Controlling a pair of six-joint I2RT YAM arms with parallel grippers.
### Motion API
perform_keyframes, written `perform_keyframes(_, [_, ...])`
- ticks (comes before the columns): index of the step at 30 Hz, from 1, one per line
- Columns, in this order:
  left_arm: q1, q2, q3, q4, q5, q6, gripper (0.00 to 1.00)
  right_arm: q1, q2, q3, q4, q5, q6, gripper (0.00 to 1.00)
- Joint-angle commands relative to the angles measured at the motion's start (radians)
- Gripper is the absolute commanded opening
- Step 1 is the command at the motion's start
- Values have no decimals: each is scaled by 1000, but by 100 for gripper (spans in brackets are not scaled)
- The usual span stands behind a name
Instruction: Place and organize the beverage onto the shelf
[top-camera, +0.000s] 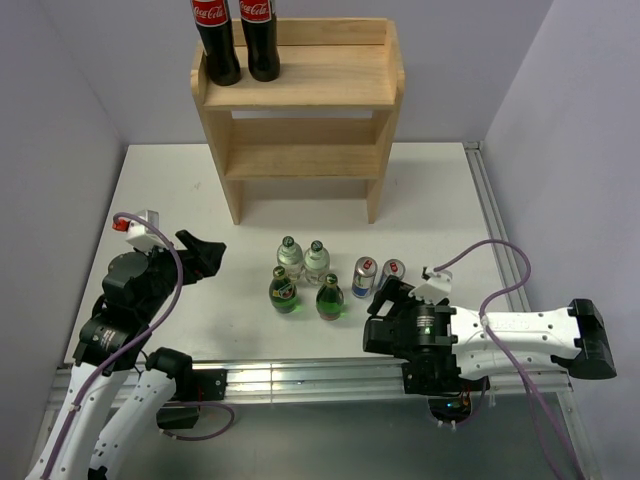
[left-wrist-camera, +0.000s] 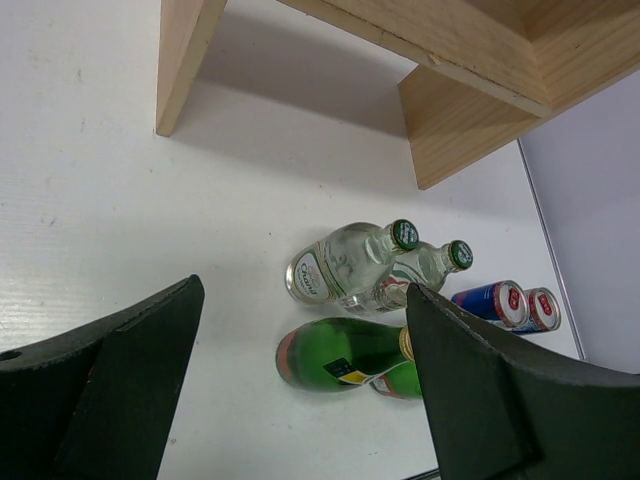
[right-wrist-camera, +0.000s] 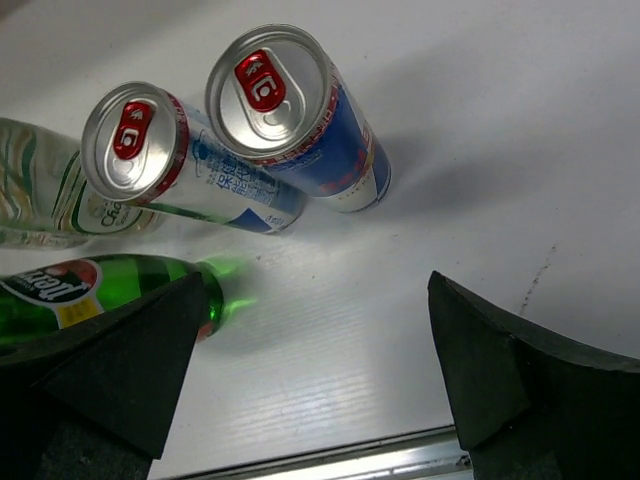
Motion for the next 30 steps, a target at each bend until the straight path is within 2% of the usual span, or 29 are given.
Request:
perform_keyframes(1, [3,0,4,43,14,20,89,9,15,-43,17,92,168,100])
perform_keyframes(5, [3,-6,4,43,14,19,88,3,-68,-193,144,126,143,100])
perform_keyframes(6, [3,-6,3,43,14,19,88,-14,-91,-218,232,129,104,100])
perform_keyframes(7, [3,-7,4,41,14,19,88,-29,-119,-239,294,128,44,100])
perform_keyframes(8, [3,-9,4,41,14,17,88,-49,-169,-279,360,108,-96,100])
perform_keyframes(9, [3,-12,3,41,14,17,88,-70,-189,-293,473,93,-157,100])
perform_keyframes(12, [3,-13,1,41,14,16,88,-178,-241,-330,610,43,-335,100])
perform_keyframes(15, [3,-20,4,40,9,14,88,-239,-240,-334,675,33,-426,100])
perform_keyframes(20, [3,-29,3,37,2,13,87,-311,-139,-313,764,10,-519,100])
perform_keyframes(25, [3,-36,4,35,-1,11,87,-356,-50,-273,758,8,-519,100])
perform_keyframes(30, [3,-41,4,37,5,13,87,-390,-31,-265,756,25,-503,100])
